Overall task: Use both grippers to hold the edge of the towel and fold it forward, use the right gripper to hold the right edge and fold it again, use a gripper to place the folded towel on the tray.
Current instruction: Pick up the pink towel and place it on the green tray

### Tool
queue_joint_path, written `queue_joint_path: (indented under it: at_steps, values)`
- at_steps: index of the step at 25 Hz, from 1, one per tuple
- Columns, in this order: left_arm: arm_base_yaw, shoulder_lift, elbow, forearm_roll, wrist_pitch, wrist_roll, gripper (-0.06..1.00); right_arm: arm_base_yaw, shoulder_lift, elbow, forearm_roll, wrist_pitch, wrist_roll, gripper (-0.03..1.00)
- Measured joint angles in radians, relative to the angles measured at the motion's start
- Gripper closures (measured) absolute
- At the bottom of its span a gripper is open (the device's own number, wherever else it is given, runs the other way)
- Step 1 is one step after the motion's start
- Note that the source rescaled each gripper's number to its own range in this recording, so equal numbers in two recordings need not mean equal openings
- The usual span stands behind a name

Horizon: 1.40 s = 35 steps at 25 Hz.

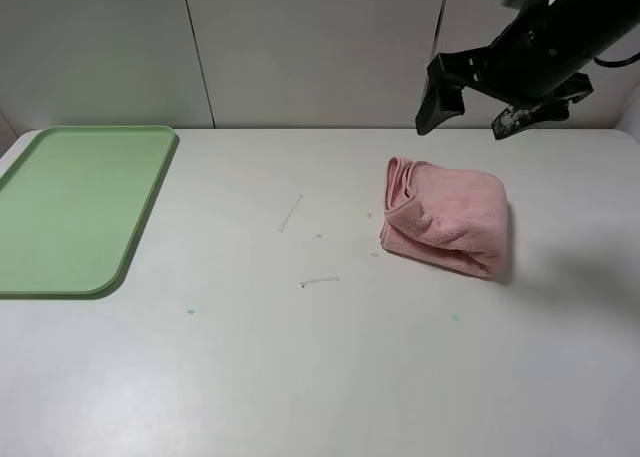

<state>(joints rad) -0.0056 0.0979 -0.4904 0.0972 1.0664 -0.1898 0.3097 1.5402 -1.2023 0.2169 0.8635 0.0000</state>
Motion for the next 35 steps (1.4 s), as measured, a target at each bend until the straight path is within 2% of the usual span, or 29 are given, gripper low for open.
queue_joint_path:
  at_steps: [3,7,15,19,24,28,35]
  values:
    - [0.000,0.000,0.000,0.000,0.000,0.000,-0.05,0.000,-0.036,0.001,-0.008,0.026,0.011,-0.03]
    - [0.000,0.000,0.000,0.000,0.000,0.000,-0.05,0.000,-0.057,0.001,-0.071,0.043,0.010,-0.03]
    - [0.000,0.000,0.000,0.000,0.000,0.000,-0.05,0.000,-0.067,0.001,-0.141,0.159,0.008,-0.03]
    - [0.000,0.000,0.000,0.000,0.000,0.000,-0.05,0.000,-0.138,0.050,-0.162,0.137,0.000,-0.03]
    - [0.000,0.000,0.000,0.000,0.000,0.000,-0.05,-0.001,-0.300,0.185,-0.209,0.114,-0.008,-0.03]
    - [0.000,0.000,0.000,0.000,0.000,0.000,-0.05,-0.058,-0.439,0.295,-0.217,0.120,-0.008,-0.03]
    - [0.000,0.000,0.000,0.000,0.000,0.000,-0.05,-0.241,-0.711,0.482,-0.209,0.158,-0.015,-0.03]
